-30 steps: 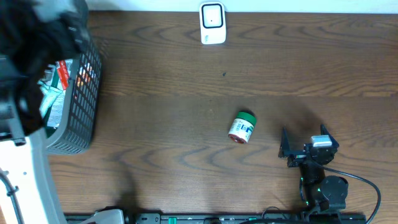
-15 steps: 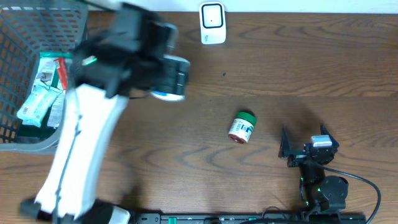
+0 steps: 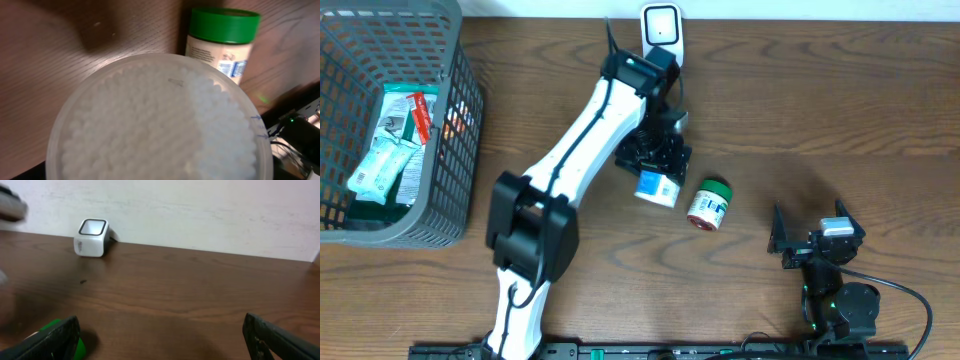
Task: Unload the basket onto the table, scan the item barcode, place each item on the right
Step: 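Carry the swab tub under the white scanner with the left gripper, then hold the swab tub below the scanner, rotating it slightly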
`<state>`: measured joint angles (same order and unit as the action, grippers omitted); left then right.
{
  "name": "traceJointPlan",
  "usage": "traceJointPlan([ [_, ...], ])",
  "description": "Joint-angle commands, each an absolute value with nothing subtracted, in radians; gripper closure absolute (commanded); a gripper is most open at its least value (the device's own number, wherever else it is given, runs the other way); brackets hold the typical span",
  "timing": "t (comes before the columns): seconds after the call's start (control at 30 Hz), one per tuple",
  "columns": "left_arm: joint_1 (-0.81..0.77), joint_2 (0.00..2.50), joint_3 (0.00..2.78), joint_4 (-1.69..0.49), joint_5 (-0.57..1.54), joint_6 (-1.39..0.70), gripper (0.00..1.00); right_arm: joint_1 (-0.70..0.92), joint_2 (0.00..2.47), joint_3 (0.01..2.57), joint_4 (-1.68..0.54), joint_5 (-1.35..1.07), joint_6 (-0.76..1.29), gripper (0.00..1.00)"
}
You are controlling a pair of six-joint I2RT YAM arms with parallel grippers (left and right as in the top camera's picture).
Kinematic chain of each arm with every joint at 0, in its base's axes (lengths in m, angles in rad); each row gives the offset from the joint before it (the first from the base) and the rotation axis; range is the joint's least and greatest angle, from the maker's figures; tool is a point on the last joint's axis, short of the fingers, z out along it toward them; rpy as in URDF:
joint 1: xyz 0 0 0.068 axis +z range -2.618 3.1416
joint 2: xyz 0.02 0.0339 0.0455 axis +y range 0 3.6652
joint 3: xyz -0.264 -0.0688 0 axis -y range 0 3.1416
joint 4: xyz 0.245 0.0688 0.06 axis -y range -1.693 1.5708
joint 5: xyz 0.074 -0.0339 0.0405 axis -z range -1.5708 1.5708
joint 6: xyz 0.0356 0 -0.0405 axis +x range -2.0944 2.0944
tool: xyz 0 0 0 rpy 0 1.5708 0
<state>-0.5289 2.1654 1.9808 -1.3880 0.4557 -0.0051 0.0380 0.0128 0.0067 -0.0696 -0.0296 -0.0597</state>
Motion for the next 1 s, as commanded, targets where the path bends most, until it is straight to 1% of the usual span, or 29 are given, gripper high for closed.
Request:
traceJointPlan([
  [0.0,-0.525,2.208,1.979,-1.383,0.517,0.027,0.21,0.053,0.011,0.006,-0.073,-0.027,-0.068,0.01],
  [0.17,-0.528,2.252,1.975,-1.366,0.516,0.033,0.21,0.053,0.011,0.006,-0.073,-0.027,-0.068,0.01],
  [0.7,-0.528,2.254,1.864,-1.257,0.504,0.06,0.2,0.053,0.011,0.006,-0.073,-0.027,-0.068,0.01],
  [0.73,-0.528,2.254,1.864,-1.252,0.503,0.06,0.16,0.053,0.011,0.006,-0.073,-0.028,-0.068,0.01],
  [0.87,-0.528,2.254,1.864,-1.235,0.5,0.06,0.11,0.053,0.011,0.006,-0.073,-0.027,-0.068,0.01],
  [0.9,-0.528,2.254,1.864,-1.229,0.5,0.06,0.08,0.053,0.011,0.006,-0.073,-0.027,-0.068,0.01],
  [0.97,-0.528,2.254,1.864,-1.221,0.5,0.06,0.07,0.053,0.011,0.006,-0.073,-0.027,-0.068,0.01],
])
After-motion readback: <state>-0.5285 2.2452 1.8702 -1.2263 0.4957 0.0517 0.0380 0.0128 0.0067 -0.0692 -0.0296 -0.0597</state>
